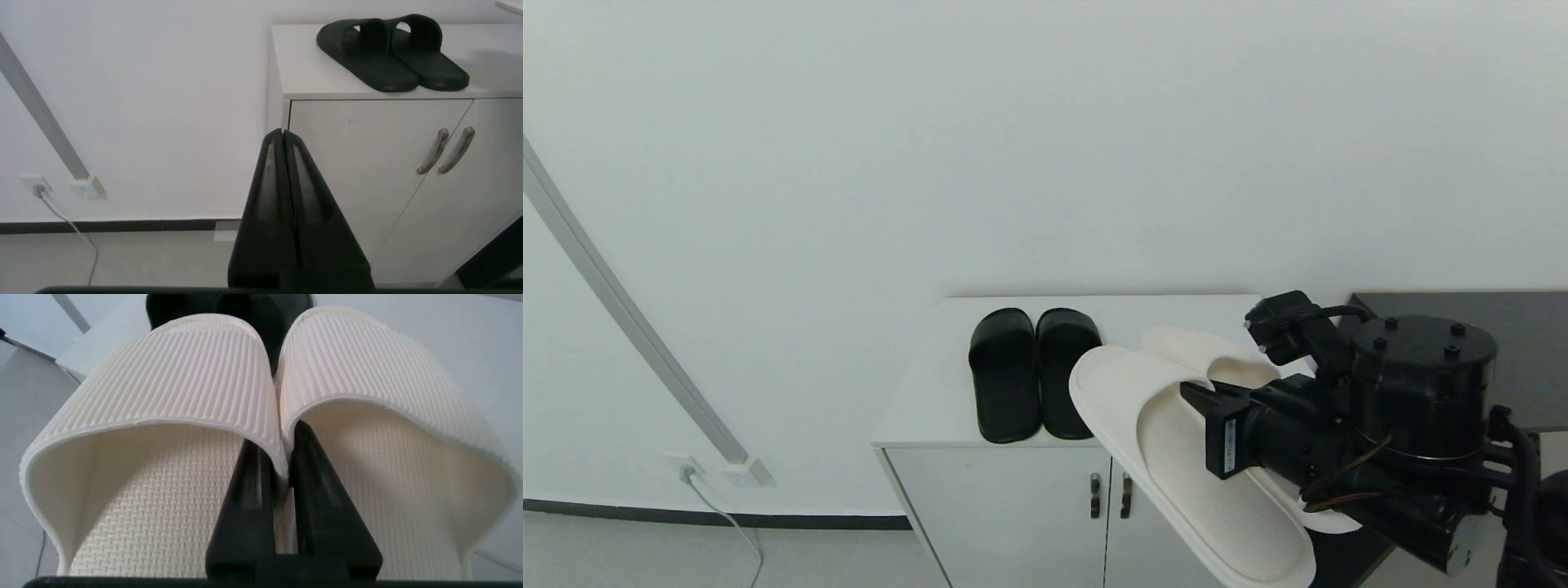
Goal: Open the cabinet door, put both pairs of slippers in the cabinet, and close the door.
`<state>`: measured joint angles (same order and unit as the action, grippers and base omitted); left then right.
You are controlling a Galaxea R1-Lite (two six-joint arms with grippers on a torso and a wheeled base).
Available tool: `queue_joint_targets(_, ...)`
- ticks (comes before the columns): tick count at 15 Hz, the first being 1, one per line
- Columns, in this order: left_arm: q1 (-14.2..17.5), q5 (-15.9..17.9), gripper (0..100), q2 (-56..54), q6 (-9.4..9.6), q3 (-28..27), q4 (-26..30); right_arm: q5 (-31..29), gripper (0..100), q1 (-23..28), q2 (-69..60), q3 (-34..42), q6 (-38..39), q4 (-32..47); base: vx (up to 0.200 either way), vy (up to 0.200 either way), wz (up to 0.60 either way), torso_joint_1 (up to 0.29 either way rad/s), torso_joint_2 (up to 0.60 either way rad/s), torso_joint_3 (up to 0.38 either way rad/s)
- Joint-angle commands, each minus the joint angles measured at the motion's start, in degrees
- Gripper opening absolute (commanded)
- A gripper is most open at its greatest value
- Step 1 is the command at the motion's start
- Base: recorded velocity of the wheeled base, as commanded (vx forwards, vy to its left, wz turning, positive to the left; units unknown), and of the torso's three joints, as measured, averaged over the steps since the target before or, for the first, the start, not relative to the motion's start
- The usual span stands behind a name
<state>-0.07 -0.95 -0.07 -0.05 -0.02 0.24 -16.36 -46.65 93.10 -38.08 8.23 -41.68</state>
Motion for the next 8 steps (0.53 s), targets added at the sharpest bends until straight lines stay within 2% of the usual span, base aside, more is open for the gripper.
queue_joint_targets(1,0.07,-0.02,0,0.07,-0.04,0.02,0.02,0.01,0,-0.19,-0.55,0.38,-0.05,0.02,-0.200,0.000,0.00,0.007,0.00,0.002)
queue_joint_targets(8,0.07,-0.02,0,0.07,-0.04,-0.06,0.02,0.10,0,-0.10,-0.64,1.43,-0.23,-0.16,-0.200,0.000,0.00,0.000,0.00,0.005)
